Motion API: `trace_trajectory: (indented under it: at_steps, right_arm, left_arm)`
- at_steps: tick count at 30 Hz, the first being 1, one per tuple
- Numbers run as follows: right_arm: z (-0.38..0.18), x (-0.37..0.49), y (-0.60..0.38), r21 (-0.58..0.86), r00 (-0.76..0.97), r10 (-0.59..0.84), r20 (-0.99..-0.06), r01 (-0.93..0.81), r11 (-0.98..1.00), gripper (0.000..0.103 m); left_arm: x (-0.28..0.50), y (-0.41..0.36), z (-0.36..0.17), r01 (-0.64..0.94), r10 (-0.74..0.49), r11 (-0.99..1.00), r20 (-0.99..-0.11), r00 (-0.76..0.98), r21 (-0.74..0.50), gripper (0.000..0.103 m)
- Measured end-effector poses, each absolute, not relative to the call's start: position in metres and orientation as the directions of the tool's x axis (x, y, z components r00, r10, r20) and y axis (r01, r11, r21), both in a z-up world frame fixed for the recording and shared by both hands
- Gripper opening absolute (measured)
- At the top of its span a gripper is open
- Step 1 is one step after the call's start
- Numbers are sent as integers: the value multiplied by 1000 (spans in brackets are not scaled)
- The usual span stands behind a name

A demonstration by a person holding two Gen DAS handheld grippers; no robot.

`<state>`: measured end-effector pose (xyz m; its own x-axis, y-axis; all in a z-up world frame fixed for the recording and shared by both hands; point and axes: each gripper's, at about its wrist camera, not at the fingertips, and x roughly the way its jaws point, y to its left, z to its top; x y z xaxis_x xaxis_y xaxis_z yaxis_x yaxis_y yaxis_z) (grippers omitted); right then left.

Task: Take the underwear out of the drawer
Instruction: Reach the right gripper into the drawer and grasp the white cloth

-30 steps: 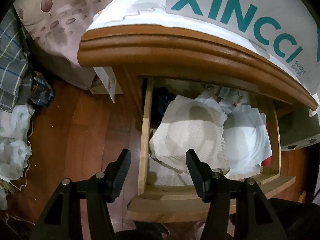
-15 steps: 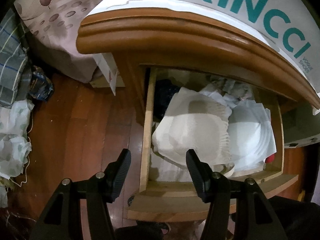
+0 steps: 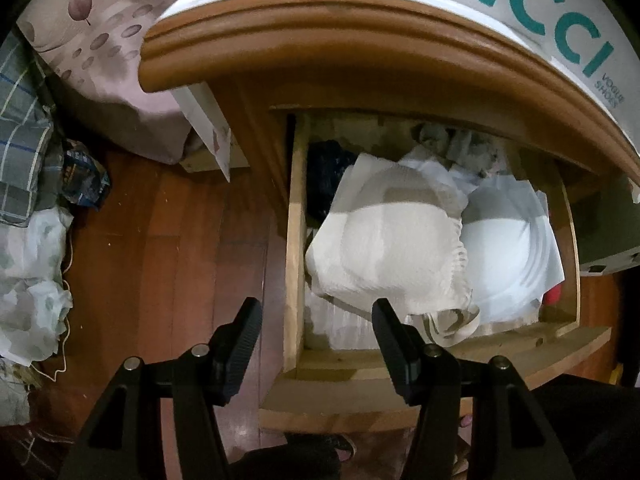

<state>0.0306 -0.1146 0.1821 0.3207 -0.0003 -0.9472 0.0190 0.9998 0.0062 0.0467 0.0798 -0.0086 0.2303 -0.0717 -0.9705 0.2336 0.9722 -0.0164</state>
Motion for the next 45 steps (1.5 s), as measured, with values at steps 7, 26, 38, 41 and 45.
trace_trajectory:
  at_steps: [7,26,38,41,45]
  right_arm:
    - [82,25,-116,47,197,31,-980,78,996,72]
    - [-39,83,-115,72,64,63,-996,139,988,69]
    - [-72,110,-103,113,-12,119,-993,232,966,77]
    - [-74,118,-101,115,-20,124,-992,252,961,78]
    - [-83,126,-101,110,-37,125,-991,274,956,76]
  left_arm:
    - [52,80,-16,208,-88,977,-977,196,-46,59]
    - [56,70,-24,214,-88,976,-982,169,-51,59]
    - [59,73,-30,179,-113,980,-986,126,-90,59]
    - [58,74,-32,174,-104,981,-987,122,-81,59]
    - [59,73,-35,167,-93,983,-989,118,-72,59]
